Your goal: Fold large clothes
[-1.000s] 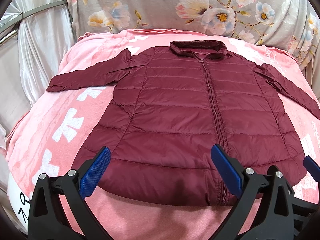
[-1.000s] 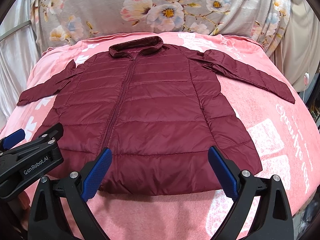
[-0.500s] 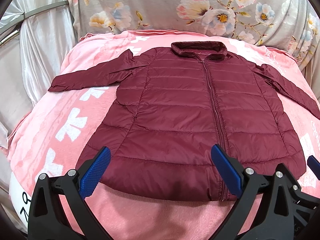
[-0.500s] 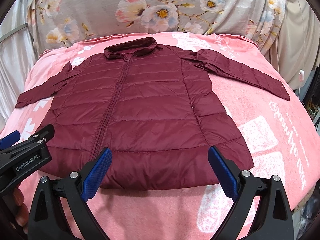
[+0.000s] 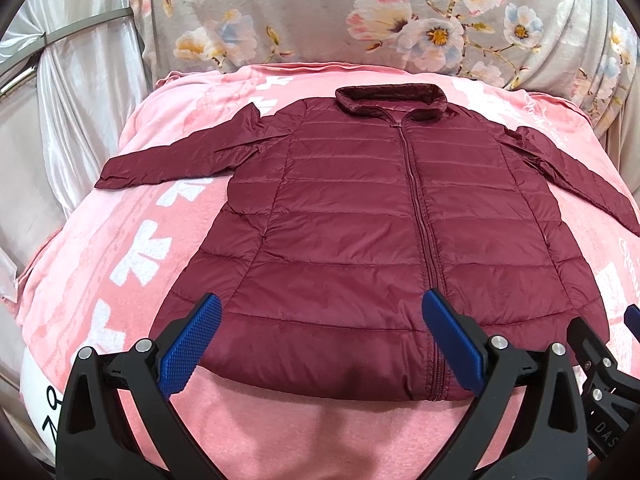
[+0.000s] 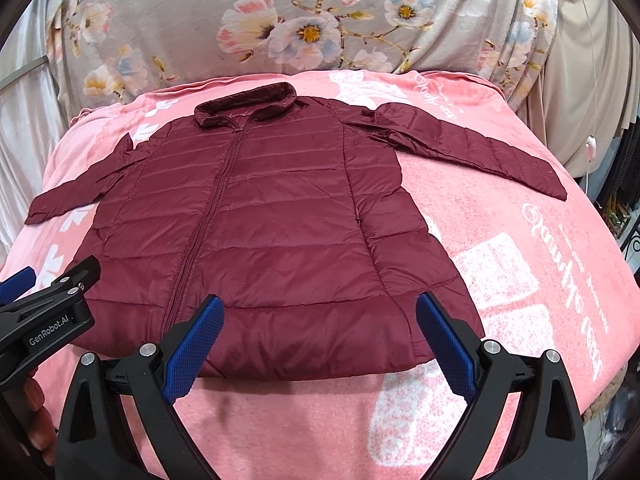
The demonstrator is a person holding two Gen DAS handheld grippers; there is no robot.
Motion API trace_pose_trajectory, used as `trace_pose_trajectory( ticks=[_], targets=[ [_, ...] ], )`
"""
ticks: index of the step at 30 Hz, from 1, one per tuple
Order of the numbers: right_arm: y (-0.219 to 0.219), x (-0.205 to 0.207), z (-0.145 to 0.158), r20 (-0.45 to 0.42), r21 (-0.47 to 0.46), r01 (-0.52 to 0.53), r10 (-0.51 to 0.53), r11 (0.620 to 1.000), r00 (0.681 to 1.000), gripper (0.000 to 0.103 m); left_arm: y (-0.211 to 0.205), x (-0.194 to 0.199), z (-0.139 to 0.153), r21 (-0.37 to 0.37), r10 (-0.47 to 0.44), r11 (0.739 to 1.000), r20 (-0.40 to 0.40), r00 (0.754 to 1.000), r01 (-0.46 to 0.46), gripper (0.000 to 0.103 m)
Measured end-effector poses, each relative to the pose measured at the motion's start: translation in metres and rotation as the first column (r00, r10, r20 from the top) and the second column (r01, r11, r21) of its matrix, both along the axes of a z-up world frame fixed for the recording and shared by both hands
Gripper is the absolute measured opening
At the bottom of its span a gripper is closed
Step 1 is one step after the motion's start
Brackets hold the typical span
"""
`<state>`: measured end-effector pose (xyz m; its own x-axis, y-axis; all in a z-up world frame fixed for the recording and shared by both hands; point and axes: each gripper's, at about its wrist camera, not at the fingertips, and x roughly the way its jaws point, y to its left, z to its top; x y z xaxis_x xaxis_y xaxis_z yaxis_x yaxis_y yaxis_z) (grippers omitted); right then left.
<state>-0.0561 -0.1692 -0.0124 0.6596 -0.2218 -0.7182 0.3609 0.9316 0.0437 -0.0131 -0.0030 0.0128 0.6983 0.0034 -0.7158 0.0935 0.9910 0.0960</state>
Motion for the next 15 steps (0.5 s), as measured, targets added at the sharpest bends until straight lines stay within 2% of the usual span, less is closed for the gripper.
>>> trace_pose_trajectory(
  ticks=[9, 15],
  targets=[
    [-0.015, 0.001, 0.004, 0.011, -0.008, 0.003, -0.003, 1.000, 1.000, 0.094, -0.007, 0.003, -0.001, 0.011, 0.000, 1.000, -0.003, 1.000, 0.000, 0.098],
    [-0.050, 0.009, 0.001, 0.019, 0.027, 0.023, -0.023, 0.999, 1.000, 0.094, -0.005, 0.011, -0.006, 0.002, 0.014, 1.000, -0.017, 1.000, -0.014, 0.098]
  ],
)
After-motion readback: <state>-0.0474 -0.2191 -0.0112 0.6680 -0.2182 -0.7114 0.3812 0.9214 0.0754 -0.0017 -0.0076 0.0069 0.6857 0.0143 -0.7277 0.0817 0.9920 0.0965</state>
